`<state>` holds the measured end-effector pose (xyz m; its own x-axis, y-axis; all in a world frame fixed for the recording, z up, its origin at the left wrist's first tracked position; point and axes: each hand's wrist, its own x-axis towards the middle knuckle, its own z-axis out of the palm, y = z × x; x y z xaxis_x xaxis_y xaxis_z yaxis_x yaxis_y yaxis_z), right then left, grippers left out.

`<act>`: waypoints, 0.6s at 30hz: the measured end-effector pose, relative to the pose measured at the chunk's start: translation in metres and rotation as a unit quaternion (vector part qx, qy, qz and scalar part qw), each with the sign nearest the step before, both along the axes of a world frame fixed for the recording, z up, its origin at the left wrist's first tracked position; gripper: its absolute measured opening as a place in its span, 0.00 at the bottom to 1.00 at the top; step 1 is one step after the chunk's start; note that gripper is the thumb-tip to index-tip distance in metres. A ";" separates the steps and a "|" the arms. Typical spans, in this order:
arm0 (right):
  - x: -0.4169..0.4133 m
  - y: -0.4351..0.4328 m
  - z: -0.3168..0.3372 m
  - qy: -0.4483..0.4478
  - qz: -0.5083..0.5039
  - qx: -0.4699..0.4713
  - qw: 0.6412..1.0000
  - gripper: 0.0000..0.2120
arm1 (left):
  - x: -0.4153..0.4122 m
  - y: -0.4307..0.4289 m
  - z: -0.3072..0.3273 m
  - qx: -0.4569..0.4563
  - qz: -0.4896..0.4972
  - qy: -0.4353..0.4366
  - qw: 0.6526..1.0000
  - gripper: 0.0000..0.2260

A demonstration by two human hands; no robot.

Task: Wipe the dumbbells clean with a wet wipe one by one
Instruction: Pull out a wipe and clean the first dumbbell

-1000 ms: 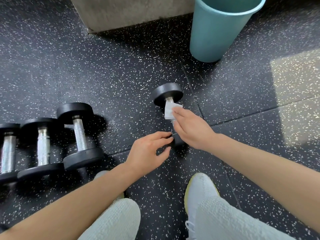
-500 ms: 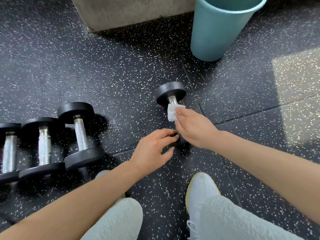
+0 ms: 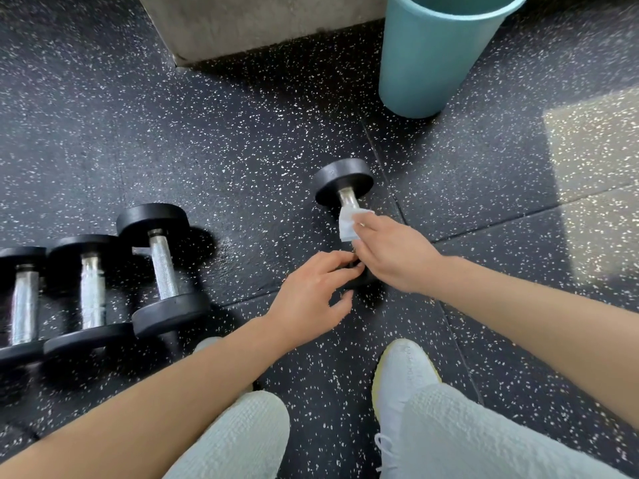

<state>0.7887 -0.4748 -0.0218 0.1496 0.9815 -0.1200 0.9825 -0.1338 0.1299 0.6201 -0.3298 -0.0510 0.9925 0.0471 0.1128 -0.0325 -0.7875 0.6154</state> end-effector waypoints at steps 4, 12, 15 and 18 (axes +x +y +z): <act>0.027 0.032 -0.003 0.109 -0.078 0.024 0.991 0.17 | 0.002 -0.001 -0.001 0.000 -0.007 0.008 1.000 0.20; 0.012 -0.008 0.006 0.167 -0.103 0.001 0.981 0.15 | 0.001 0.000 0.003 0.024 -0.027 0.030 0.999 0.23; 0.007 -0.021 0.006 0.235 -0.157 0.014 0.959 0.22 | 0.001 0.000 0.004 0.026 -0.027 0.029 0.999 0.23; 0.014 -0.005 0.003 0.290 -0.198 0.041 0.936 0.22 | 0.001 -0.001 0.006 0.028 -0.028 0.031 0.999 0.23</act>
<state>0.8032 -0.4799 -0.0187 0.4365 0.8726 -0.2193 0.7563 -0.4878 -0.4359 0.6214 -0.3305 -0.0452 0.9986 -0.0126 0.0514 -0.0398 -0.8185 0.5731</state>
